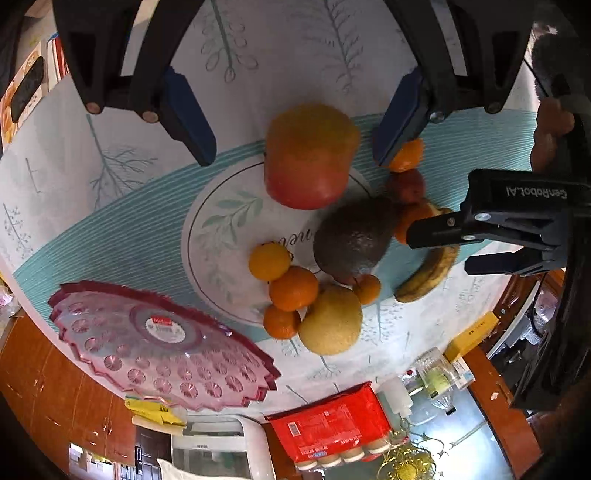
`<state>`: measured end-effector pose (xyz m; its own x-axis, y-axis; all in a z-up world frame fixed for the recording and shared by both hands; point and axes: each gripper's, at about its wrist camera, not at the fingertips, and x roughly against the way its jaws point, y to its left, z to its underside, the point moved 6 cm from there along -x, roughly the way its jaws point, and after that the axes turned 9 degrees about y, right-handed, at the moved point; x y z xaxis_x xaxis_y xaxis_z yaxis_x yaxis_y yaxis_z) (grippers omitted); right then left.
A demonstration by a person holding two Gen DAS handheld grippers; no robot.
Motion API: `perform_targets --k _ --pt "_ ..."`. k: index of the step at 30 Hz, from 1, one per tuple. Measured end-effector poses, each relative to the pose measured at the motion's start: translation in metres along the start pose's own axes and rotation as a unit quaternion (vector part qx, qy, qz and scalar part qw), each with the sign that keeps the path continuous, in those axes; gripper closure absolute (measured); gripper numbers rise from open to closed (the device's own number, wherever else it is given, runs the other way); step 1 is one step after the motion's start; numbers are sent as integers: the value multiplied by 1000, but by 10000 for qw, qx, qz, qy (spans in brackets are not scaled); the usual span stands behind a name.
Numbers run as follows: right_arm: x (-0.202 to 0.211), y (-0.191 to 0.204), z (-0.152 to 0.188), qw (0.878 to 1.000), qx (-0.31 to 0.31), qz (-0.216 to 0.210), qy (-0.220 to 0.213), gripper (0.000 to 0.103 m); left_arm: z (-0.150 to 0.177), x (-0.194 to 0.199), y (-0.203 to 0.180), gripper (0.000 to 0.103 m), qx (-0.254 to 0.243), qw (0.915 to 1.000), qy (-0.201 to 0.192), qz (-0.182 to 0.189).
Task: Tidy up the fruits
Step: 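Grasp the red apple with the right tool while the left tool grasps the avocado, then carry the avocado and apple into the pink bowl and open both tools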
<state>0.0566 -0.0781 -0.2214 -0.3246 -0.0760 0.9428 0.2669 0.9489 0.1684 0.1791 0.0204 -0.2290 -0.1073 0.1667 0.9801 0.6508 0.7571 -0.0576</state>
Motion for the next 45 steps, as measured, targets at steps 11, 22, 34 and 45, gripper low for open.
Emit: perform_targets --k 11,22,34,45 --pt "-26 11 -2 9986 7 -424 311 40 -12 -23 -23 4 -253 9995 173 109" --pt "-18 -9 8 9981 -205 -465 353 41 -18 -42 -56 35 -654 9972 364 -5" --pt "8 -21 6 9994 -103 -296 174 45 -6 -18 -54 47 -285 9992 257 75" --pt "75 -29 -43 9980 162 3 -603 45 -13 83 -57 47 -30 9975 -706 80"
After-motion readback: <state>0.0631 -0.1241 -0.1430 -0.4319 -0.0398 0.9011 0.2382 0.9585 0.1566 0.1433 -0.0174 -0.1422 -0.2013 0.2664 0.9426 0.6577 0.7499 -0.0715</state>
